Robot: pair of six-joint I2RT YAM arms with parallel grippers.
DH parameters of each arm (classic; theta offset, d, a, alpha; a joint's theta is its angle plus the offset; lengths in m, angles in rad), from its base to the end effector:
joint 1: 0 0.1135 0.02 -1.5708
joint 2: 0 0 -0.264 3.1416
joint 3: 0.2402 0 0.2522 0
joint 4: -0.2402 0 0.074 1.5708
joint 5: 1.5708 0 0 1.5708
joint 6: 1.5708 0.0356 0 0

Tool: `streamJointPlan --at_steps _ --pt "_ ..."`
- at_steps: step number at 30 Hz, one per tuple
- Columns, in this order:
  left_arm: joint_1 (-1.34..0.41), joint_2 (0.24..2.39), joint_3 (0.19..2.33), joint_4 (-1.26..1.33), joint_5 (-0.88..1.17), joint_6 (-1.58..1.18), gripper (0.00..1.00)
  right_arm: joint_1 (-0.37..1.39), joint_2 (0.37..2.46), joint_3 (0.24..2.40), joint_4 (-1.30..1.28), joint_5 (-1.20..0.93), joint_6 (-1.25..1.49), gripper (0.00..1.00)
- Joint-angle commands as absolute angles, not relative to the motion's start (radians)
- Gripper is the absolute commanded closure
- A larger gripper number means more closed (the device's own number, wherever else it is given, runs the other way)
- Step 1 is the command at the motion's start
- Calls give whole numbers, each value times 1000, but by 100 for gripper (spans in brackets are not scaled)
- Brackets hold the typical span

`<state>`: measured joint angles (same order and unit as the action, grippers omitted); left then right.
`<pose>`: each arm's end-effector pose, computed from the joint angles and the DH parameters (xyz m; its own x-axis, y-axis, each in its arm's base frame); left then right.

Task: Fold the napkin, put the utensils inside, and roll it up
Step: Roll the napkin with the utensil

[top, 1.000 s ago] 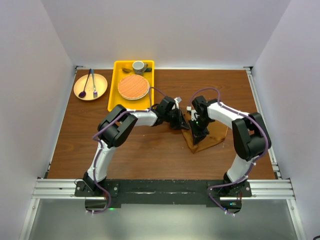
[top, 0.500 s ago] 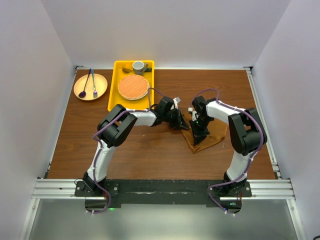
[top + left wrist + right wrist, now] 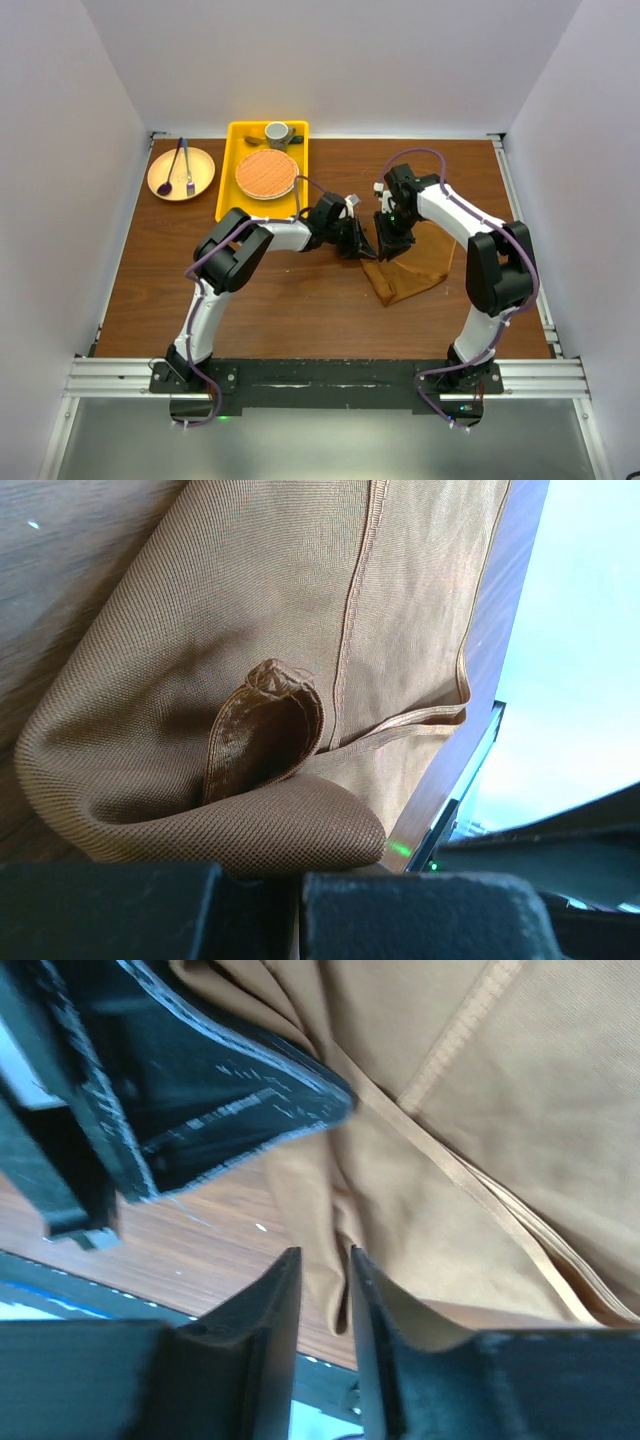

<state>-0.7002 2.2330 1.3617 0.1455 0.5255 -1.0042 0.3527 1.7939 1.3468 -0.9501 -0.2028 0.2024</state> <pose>0.3436 -0.3129 0.1033 -0.9849 -0.1246 -0.1206 0.0250 0.5862 -0.8098 0.3204 0.1256 0.2119 -0.9801 -0.1509 -0.1293 -0.1776 0.9571 0.2291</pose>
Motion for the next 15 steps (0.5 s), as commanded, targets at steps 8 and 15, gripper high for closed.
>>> streamJointPlan --at_steps 8,15 --pt "-678 2342 1310 -89 396 -933 100 362 1861 1281 -741 -327 285 79" --pt "-678 2332 1310 -83 406 -939 100 362 1879 1200 -670 -314 307 78"
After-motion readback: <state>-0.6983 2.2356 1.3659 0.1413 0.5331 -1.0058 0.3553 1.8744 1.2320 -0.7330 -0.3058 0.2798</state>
